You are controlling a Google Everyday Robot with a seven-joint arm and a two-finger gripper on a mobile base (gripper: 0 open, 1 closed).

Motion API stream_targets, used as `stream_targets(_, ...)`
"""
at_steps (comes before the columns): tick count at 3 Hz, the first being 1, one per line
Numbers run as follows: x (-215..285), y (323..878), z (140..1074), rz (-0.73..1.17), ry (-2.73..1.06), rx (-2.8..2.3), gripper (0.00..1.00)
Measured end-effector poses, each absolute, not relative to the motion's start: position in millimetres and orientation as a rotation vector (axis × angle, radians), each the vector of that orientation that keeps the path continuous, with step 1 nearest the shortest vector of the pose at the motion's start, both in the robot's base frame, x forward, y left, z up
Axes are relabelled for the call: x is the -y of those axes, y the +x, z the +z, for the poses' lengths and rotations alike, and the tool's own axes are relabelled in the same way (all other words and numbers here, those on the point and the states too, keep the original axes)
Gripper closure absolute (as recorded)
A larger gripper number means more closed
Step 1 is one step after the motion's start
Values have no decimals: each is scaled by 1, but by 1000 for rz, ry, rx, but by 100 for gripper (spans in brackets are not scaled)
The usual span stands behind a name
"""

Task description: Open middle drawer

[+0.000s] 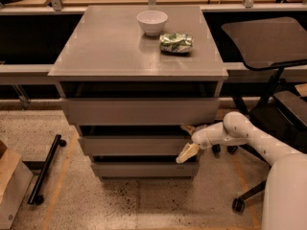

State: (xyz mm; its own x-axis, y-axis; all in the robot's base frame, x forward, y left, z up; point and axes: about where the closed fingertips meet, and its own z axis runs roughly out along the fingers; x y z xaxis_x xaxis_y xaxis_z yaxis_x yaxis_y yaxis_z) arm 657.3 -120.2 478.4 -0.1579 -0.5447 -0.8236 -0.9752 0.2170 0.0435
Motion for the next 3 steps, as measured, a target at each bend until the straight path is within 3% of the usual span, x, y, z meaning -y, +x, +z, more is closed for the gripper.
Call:
stream_targets(2, 128, 669, 440, 793, -1375, -1892, 3)
stream_targets(3, 128, 668, 441, 790, -1374, -1895, 25)
